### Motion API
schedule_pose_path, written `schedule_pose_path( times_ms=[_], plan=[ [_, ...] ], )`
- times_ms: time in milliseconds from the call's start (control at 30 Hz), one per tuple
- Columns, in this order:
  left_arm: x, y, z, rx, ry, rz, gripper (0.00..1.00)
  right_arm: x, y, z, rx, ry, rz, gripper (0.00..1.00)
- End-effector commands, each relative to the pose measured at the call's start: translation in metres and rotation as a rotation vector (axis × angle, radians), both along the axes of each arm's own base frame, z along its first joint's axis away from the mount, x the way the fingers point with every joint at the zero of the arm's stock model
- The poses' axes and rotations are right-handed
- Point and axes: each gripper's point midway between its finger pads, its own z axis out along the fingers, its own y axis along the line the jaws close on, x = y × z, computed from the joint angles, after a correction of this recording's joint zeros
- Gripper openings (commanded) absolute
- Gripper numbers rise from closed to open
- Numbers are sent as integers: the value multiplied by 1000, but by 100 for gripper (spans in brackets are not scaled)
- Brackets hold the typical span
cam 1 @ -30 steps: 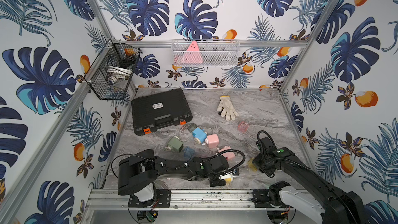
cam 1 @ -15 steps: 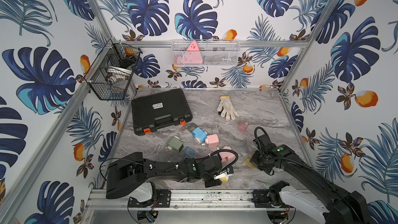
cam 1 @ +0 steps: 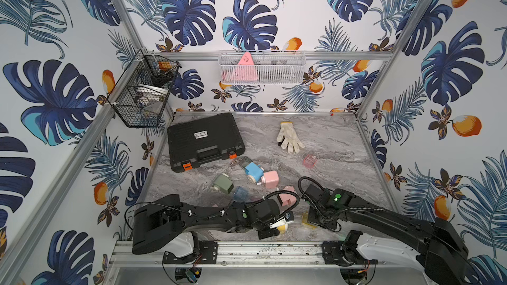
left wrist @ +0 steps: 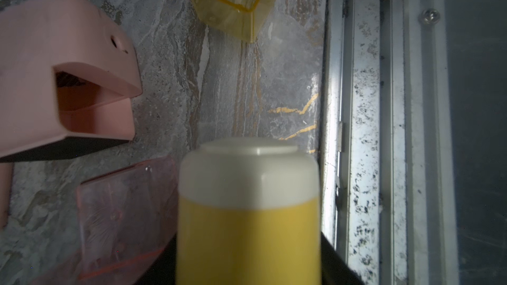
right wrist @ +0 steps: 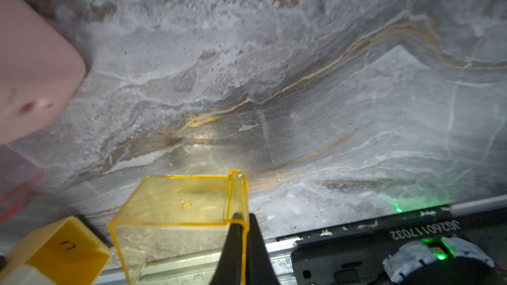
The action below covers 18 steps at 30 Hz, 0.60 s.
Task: Put the tray back into the pencil sharpener
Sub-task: Pick up the pencil sharpener from the center of the board, then close the container of the pencil sharpener.
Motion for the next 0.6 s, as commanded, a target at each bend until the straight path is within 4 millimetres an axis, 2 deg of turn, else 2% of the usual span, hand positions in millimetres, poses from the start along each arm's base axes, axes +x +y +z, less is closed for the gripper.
schedule_pose_path(
  times_ms=[0,167,333,567],
  plan=[
    [1,-9,4,-48,-2,-5,42,-3,5,-5,2,7,-2,4],
    [1,-11,0,-51,2,-8,42,1,19,-10,42,10,46,12],
    [1,-13,-2,-53,6,-10,43,5,21,-10,63,-18,43,23],
    [1,-14,-5,-51,6,-18,43,8,22,-12,86,-53,23,24]
  ],
)
